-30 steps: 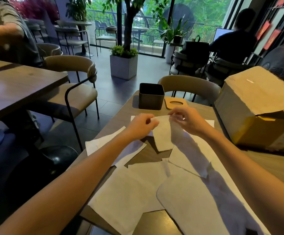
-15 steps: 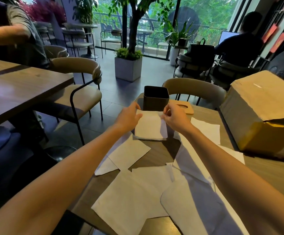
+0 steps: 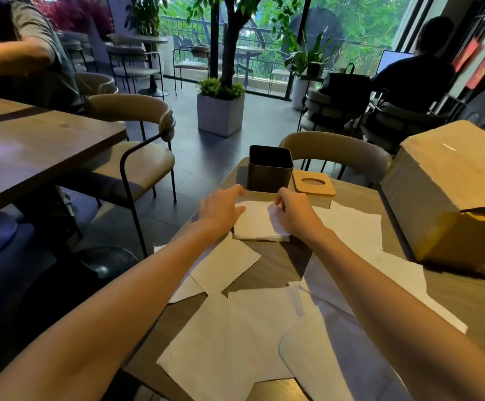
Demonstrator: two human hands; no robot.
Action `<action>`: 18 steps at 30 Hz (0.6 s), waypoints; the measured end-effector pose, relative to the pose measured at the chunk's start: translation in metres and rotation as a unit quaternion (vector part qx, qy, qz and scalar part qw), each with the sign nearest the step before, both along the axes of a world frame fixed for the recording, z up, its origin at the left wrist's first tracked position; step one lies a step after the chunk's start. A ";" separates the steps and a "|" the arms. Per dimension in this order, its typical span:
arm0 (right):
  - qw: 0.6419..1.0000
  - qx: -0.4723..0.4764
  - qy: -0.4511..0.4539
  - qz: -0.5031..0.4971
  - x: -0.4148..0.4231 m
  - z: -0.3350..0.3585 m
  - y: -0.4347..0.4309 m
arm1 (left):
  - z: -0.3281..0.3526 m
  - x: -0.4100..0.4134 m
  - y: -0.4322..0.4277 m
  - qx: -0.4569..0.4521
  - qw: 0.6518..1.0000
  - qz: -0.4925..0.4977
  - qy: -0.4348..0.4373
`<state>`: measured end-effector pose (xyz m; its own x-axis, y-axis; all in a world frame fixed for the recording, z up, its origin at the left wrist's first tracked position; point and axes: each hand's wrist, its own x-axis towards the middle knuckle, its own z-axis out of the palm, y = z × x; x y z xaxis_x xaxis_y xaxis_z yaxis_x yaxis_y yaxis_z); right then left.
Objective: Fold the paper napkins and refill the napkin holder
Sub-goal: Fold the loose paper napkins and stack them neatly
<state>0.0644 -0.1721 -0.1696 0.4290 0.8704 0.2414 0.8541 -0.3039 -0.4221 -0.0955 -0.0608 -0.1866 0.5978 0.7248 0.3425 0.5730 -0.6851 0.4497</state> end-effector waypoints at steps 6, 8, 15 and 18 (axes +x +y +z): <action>0.995 -0.013 -0.101 -0.002 -0.002 -0.012 -0.001 | -0.002 -0.006 -0.001 0.073 0.995 -0.007 0.066; 0.985 -0.016 -0.169 -0.012 -0.005 -0.016 -0.004 | -0.002 -0.008 0.000 0.100 0.991 -0.009 0.092; 0.982 -0.044 -0.174 -0.051 -0.008 0.000 -0.013 | 0.013 -0.020 0.002 0.001 0.996 -0.027 0.084; 0.994 -0.020 -0.109 0.006 -0.024 0.017 -0.017 | 0.029 -0.045 0.003 -0.030 0.997 -0.063 0.043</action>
<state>0.0405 -0.1888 -0.1527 0.3608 0.8858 0.2919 0.9271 -0.3067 -0.2152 -0.1403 -0.0575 -0.1581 0.7103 0.6603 0.2438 0.5232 -0.7270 0.4448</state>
